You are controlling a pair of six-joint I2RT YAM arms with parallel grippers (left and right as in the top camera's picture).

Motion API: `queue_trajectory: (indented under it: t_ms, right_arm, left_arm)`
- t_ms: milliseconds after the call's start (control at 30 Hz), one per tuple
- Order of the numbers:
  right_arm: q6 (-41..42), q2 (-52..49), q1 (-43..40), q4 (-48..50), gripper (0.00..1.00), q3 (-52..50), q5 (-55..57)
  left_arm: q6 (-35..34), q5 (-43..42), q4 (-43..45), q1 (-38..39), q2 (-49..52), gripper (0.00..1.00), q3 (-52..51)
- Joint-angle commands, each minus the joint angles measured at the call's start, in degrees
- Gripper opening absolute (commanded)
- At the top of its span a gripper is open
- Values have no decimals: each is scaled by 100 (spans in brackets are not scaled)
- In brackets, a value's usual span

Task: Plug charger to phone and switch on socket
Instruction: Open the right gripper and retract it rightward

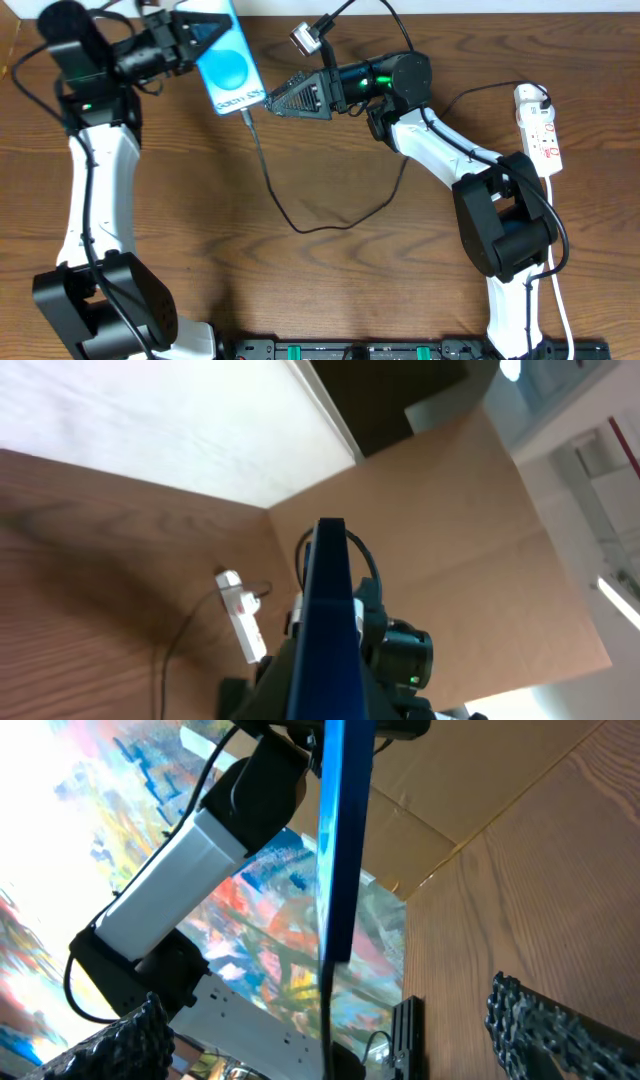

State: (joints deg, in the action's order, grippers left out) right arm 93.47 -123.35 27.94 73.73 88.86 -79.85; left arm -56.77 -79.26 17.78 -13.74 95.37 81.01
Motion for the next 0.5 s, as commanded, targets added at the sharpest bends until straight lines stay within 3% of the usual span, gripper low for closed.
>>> queue_trajectory:
  t_ms: [0, 167, 467]
  right_arm:
    - [-74, 153, -142, 13, 99, 31, 63]
    - [-264, 153, -304, -490, 99, 31, 61]
    - [-2157, 153, -337, -3493, 99, 28, 153]
  left_arm:
    - [-26, -280, 31, -234, -55, 8, 31]
    - [-26, -509, 31, -280, -55, 8, 31]
    - [-28, -586, 28, -280, -55, 7, 31]
